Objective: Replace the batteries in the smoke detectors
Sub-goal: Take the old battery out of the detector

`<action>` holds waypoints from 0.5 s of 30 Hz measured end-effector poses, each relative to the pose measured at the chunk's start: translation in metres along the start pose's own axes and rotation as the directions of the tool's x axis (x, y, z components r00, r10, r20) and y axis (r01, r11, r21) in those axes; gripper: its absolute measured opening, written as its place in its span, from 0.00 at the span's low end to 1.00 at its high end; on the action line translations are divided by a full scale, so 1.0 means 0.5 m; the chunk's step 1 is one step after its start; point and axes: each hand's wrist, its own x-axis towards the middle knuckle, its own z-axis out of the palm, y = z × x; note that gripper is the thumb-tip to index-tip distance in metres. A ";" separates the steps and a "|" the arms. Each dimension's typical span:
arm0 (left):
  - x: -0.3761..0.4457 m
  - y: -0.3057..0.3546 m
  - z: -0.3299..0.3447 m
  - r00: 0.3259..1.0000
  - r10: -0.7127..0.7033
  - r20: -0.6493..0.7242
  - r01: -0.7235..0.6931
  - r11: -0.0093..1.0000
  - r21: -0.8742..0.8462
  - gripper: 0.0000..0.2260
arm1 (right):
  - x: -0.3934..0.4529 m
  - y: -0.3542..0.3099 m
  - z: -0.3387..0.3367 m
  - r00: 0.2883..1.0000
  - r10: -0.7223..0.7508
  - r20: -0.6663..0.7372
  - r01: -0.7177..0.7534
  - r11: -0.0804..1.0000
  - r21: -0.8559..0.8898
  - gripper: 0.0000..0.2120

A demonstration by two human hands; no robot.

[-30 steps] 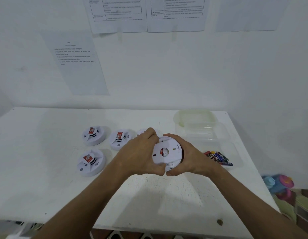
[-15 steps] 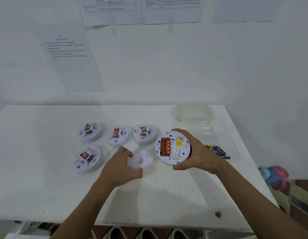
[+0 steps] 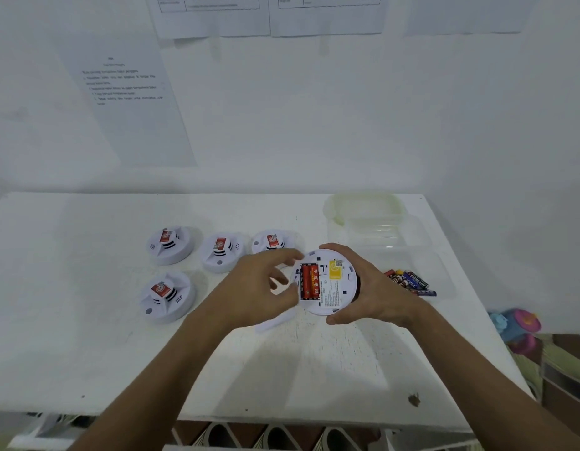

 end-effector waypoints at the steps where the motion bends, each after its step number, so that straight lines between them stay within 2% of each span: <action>1: 0.005 0.009 -0.002 0.999 0.020 0.050 -0.024 0.997 0.078 0.25 | 0.001 -0.002 0.001 1.000 -0.005 0.003 0.005 1.000 0.000 0.47; 3: 0.018 0.017 -0.002 0.992 0.039 0.121 -0.066 0.972 0.224 0.28 | 0.004 -0.005 0.003 1.000 -0.013 0.009 0.013 1.000 0.012 0.47; 6: 0.034 0.025 -0.002 0.982 0.034 0.185 -0.096 0.936 0.340 0.30 | 0.010 -0.010 0.007 1.000 -0.018 0.013 0.018 1.000 0.001 0.46; 15: 0.052 0.050 -0.021 0.958 0.037 0.285 -0.170 0.873 0.456 0.16 | 0.015 -0.014 0.007 1.000 -0.010 0.025 0.010 1.000 -0.002 0.43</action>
